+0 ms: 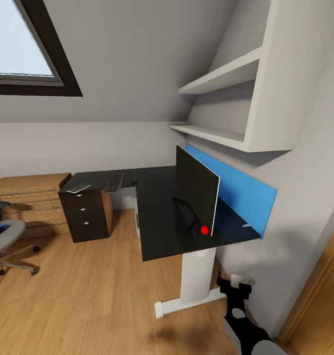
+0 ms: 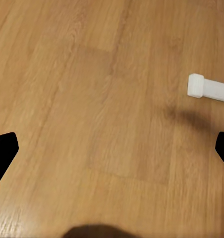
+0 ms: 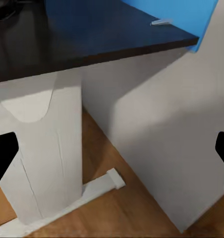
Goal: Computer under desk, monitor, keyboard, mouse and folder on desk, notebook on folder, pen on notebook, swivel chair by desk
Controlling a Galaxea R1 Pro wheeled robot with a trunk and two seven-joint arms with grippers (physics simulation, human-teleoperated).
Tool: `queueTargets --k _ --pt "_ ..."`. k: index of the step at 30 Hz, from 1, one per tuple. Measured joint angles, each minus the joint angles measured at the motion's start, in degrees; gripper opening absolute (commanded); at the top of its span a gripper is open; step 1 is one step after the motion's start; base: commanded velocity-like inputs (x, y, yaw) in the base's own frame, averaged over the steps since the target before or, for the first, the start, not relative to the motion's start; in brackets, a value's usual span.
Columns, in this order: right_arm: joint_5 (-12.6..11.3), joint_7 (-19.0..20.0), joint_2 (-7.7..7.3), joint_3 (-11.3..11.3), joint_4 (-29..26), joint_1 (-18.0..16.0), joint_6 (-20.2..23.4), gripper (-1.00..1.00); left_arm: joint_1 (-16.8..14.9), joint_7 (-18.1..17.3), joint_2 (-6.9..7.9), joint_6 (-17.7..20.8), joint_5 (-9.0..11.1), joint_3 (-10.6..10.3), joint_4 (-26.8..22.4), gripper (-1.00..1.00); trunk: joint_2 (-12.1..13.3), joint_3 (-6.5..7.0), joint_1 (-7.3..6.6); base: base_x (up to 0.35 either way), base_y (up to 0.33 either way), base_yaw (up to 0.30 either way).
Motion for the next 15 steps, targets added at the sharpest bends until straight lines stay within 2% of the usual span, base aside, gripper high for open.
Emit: queueTargets --k 3,5,7,10,12,15 --pt "0.0 0.0 0.19 0.0 6.8 0.0 -4.6 1.0 0.0 0.0 -0.04 0.0 0.0 0.2 0.3 1.0 0.0 0.0 0.0 0.0 0.0 0.052" --pt "0.0 0.1 0.37 -0.2 13.5 0.0 -8.0 1.0 0.0 0.0 -0.02 0.0 0.0 0.1 2.2 1.0 0.0 0.0 0.0 0.0 0.0 0.104" --pt "0.1 0.1 0.43 -0.3 16.9 0.0 -9.2 1.0 0.0 0.0 0.03 -0.1 0.0 0.1 4.5 1.0 0.0 -0.01 0.0 0.0 0.0 0.145" --pt "0.1 0.3 0.51 -0.3 18.9 0.6 -9.7 1.0 0.0 0.0 0.12 -0.3 0.1 0.1 6.6 1.0 0.0 -0.09 0.0 0.0 0.0 0.194" --pt "0.2 0.4 0.47 -0.3 19.6 2.2 -9.7 1.0 0.0 0.0 0.16 -1.5 0.1 0.1 7.5 1.0 0.0 -0.17 0.0 0.0 0.0 0.219" --pt "0.2 1.2 0.57 -0.3 20.0 4.5 -9.8 1.0 0.0 0.0 0.15 -5.7 0.1 0.1 9.3 1.0 0.0 -0.3 0.0 0.0 0.0 0.236"
